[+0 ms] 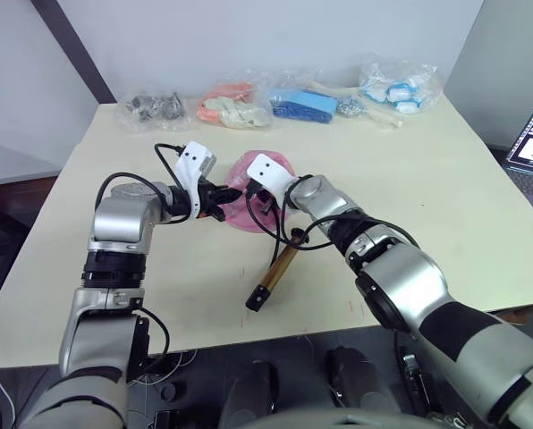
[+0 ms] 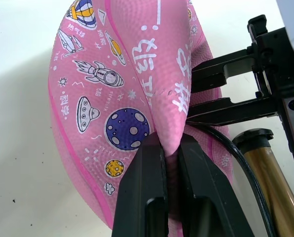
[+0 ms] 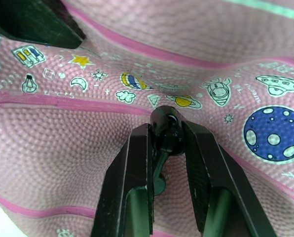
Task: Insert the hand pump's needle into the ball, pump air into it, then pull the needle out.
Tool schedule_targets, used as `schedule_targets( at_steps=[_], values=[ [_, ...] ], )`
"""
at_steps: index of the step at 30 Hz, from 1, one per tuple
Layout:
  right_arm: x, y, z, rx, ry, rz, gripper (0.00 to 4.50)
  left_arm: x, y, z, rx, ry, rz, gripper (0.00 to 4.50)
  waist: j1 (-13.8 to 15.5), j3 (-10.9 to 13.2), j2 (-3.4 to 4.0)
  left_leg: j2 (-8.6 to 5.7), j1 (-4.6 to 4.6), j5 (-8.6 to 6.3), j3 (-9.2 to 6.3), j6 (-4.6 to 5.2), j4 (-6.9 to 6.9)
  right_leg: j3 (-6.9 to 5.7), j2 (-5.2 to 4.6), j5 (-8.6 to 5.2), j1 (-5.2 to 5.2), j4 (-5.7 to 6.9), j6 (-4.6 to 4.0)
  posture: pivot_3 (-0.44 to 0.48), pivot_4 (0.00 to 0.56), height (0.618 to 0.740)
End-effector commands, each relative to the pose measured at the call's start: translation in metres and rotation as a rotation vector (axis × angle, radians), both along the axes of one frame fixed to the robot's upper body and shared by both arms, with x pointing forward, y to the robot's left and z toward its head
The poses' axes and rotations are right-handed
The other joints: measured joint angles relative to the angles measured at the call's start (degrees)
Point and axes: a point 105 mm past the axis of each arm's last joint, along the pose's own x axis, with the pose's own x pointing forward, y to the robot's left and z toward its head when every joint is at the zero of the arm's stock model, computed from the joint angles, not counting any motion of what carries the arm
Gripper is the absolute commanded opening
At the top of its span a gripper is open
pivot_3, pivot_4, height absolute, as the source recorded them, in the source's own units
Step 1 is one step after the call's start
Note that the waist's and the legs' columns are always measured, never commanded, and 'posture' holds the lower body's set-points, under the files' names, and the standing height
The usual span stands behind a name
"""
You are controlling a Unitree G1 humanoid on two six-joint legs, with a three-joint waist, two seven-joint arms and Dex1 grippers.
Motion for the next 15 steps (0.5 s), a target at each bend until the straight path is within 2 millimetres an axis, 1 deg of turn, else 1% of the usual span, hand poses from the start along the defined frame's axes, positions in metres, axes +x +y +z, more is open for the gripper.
schedule_targets(
  at_steps=[1,5,8,12,14,15],
  values=[
    [-0.042,0.015,-0.068,-0.048,0.233,-0.039,0.37,-0.012,-0.015,-0.017,-0.033,0.077,-0.095,0.0,0.0,0.0,0.0,0.0,0.0,0.0,0.0,0.0,0.0,0.0,0.0,0.0,0.0,0.0,0.0,0.0,0.15,0.74],
    [-0.044,0.017,-0.069,-0.04,0.247,-0.042,0.37,-0.015,-0.018,-0.016,-0.034,0.069,-0.116,0.0,0.0,0.0,0.0,0.0,0.0,0.0,0.0,0.0,0.0,0.0,-0.01,0.0,0.0,0.0,-0.01,0.0,0.15,0.74],
    [-0.047,0.022,-0.066,0.033,0.303,-0.066,0.37,-0.017,-0.022,-0.014,-0.053,0.068,-0.125,0.0,0.0,0.0,0.0,0.0,-0.01,0.0,0.0,0.0,0.0,0.0,-0.01,0.0,0.0,-0.01,-0.01,0.0,0.15,0.74],
    [-0.042,0.012,-0.071,-0.151,0.168,0.002,0.37,-0.016,-0.021,-0.011,-0.061,0.058,-0.117,0.0,0.0,0.0,0.02,0.0,-0.01,0.0,0.0,0.0,0.0,0.0,0.0,0.0,0.0,-0.02,-0.01,0.0,0.15,0.74],
    [-0.041,0.011,-0.072,-0.195,0.131,0.026,0.37,-0.016,-0.02,-0.011,-0.063,0.056,-0.113,0.0,0.0,0.0,0.02,0.0,-0.01,0.0,0.0,0.0,0.0,0.0,0.0,-0.01,0.0,-0.04,-0.01,0.0,0.15,0.74],
    [-0.042,0.012,-0.072,-0.185,0.14,0.026,0.37,-0.016,-0.02,-0.011,-0.065,0.055,-0.112,0.0,0.0,0.0,0.02,0.0,0.0,0.0,0.01,0.0,0.0,0.01,0.0,-0.01,0.02,-0.04,0.0,0.0,0.15,0.74]
  ],
)
